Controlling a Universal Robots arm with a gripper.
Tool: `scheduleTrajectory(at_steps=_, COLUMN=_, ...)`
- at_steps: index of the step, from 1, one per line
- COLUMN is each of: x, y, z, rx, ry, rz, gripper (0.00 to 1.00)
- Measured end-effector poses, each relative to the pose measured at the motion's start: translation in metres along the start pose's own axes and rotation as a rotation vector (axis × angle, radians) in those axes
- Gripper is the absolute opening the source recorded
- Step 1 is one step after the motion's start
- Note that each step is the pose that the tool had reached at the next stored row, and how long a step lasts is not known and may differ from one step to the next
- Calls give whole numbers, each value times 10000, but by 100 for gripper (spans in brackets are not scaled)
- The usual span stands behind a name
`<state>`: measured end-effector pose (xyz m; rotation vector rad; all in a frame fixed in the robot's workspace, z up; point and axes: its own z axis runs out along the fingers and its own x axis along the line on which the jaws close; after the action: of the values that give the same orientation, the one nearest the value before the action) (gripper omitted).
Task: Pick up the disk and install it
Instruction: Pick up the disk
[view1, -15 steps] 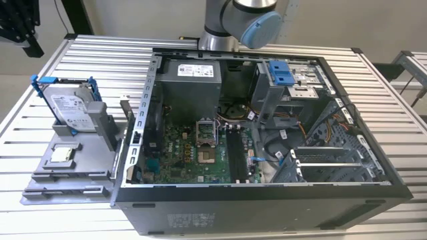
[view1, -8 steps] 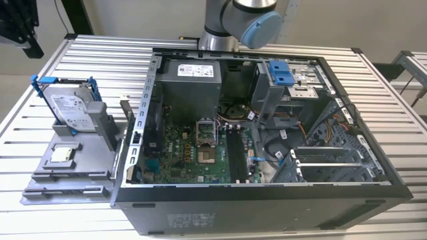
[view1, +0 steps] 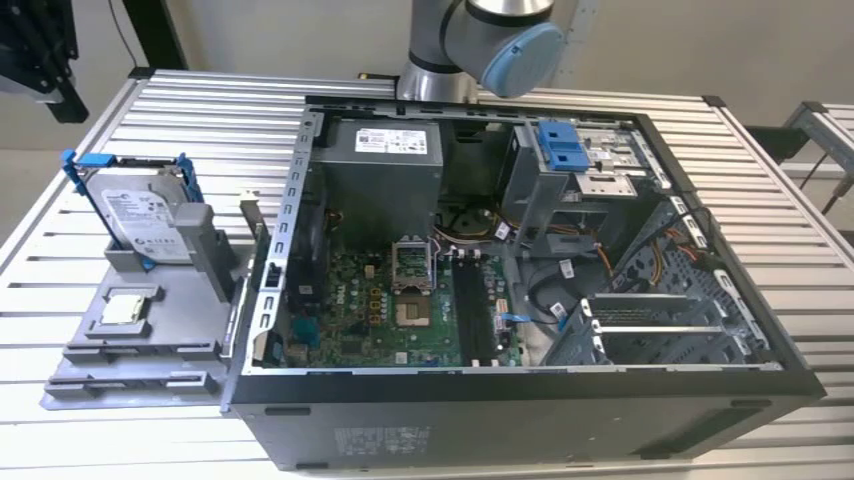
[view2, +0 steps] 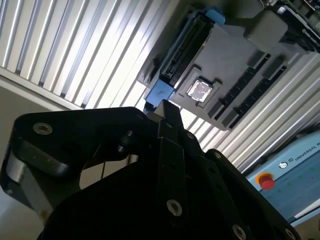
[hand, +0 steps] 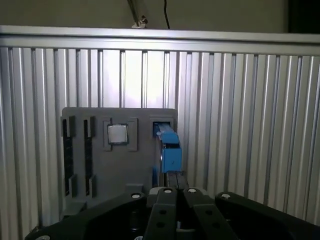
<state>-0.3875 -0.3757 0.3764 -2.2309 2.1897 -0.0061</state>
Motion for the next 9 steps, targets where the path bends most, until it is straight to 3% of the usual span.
scheduleTrajectory(at_steps=4, x=0, y=1, z=28, rx=-10, ry=34, rz=-88, gripper=0)
scheduleTrajectory(at_steps=9, x=0, y=1, z=31, rx=-9, ry=35, rz=-89, gripper=0)
